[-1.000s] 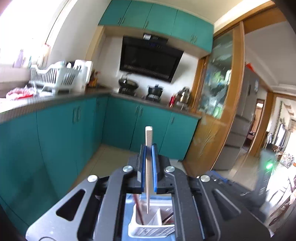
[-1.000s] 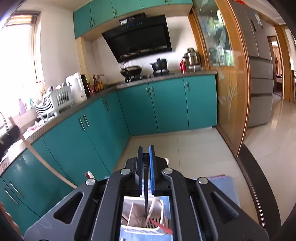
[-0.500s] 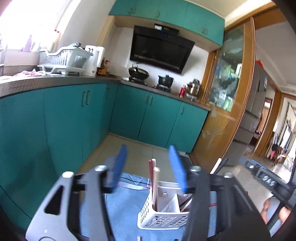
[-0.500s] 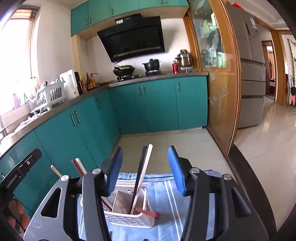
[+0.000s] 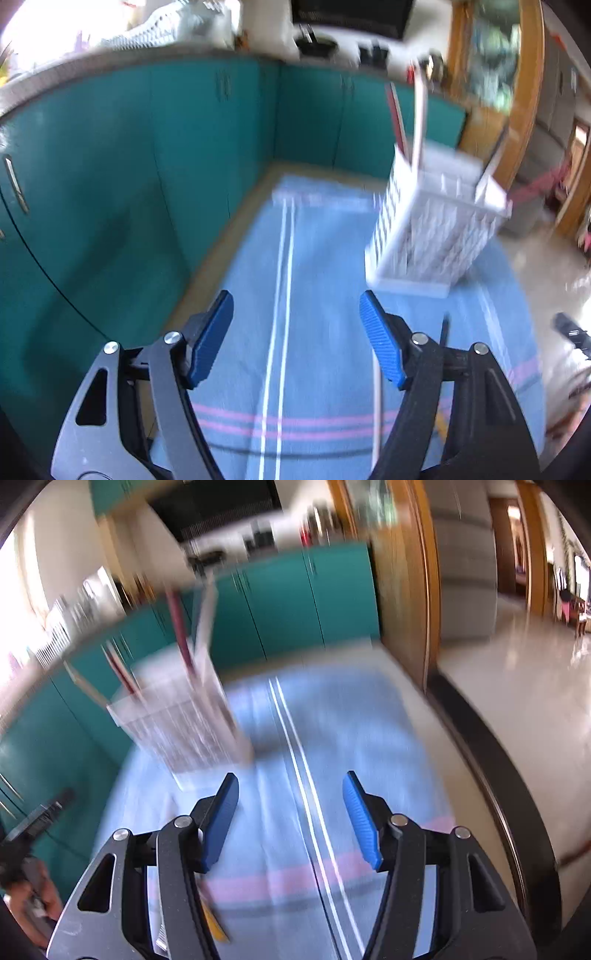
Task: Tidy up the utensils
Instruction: 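Open both tools and pull back over the remaining utensils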
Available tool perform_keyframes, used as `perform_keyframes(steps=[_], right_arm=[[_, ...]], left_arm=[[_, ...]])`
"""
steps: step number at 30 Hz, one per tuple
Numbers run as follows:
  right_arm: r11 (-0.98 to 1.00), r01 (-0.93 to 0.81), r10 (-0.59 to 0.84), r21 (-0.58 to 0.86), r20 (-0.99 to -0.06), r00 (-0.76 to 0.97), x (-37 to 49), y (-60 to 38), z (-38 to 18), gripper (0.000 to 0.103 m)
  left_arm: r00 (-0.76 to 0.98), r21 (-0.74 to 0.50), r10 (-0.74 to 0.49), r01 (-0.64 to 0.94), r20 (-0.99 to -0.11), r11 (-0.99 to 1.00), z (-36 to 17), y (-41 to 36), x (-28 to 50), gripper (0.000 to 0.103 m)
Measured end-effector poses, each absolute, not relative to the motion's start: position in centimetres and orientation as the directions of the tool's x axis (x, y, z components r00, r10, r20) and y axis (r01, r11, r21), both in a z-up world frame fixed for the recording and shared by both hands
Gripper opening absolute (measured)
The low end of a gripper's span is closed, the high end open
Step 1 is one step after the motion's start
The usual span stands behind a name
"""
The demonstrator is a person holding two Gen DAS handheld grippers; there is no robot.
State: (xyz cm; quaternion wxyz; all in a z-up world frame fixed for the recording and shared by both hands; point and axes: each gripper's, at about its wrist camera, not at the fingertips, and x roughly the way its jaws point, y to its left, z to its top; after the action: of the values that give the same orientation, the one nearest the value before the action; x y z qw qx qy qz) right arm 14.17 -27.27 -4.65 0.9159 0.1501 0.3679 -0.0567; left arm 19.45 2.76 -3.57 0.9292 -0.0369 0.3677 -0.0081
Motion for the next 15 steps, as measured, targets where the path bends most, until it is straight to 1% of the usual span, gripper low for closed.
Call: perform_keyframes(steps=[2,4,10,15], right_arm=[[0.950,0.227,0.016,0.214,-0.760,0.650,14.8,-26.6,-7.9,0.058],[0.957,0.207,0.036,0.204,-0.790,0.612,15.2,-25.6,-9.8,0.058],[0.973,0.153,0.054,0.175,-0.811,0.582,16.0,-23.5,-10.9,0.057],[0.974,0.170,0.033,0.152,-0.831,0.555,15.1,-23.0,-11.9,0.057]], left_arm=[[0.702,-0.036,-0.027,0.001,-0.712,0.999,-4.9,2.1,19.1,0.071],[0.692,-0.021,-0.023,0.012,-0.721,1.000,-5.4,1.8,18.8,0.075],[0.671,-0.005,-0.023,0.028,-0.741,1.000,-6.6,1.5,18.1,0.079],[0.630,-0.002,-0.025,0.037,-0.776,0.999,-8.6,2.0,17.9,0.079]])
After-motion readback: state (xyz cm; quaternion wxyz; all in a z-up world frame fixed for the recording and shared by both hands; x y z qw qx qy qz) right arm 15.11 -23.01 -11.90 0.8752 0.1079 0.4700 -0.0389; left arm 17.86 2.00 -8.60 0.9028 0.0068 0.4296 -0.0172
